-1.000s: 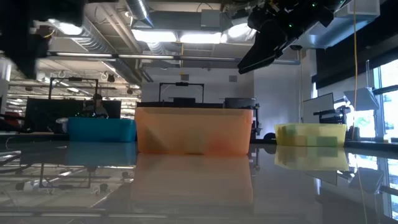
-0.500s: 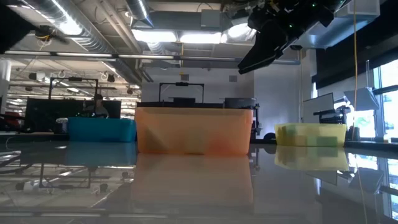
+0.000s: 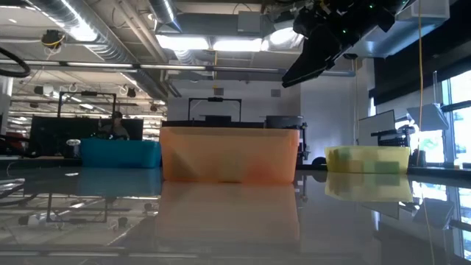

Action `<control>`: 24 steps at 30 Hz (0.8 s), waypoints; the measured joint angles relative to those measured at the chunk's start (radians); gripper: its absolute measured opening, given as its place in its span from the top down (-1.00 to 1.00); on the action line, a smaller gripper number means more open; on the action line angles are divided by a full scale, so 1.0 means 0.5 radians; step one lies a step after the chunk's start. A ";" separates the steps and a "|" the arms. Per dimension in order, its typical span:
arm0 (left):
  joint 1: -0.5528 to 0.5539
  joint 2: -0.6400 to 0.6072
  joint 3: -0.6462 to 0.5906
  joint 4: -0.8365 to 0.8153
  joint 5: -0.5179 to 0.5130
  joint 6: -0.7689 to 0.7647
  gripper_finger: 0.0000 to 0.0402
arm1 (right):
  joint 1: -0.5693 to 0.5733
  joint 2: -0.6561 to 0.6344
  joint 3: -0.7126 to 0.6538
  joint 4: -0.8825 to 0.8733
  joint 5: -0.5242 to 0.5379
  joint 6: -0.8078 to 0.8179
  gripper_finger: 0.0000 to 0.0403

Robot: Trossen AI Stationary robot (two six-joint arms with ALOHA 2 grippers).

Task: Sort blocks by size
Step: Put the light green cube block into the yellow bin

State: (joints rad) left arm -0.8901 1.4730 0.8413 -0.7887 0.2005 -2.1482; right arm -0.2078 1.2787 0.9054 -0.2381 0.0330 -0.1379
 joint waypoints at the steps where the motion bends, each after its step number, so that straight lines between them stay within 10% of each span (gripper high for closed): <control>1: -0.005 0.014 0.000 0.001 -0.001 -0.009 -0.19 | 0.000 0.000 0.000 -0.001 0.000 0.000 -0.41; 14: -0.008 0.195 -0.001 0.074 0.016 0.107 -0.17 | 0.000 0.001 0.000 0.000 -0.001 0.002 -0.41; 24: -0.008 0.195 -0.001 0.082 0.012 0.153 0.27 | 0.002 0.001 0.000 0.000 -0.080 0.002 -0.41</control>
State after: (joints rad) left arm -0.8940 1.5707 0.8410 -0.7475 0.2066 -2.0717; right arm -0.2070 1.2793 0.9054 -0.2379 -0.0071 -0.1368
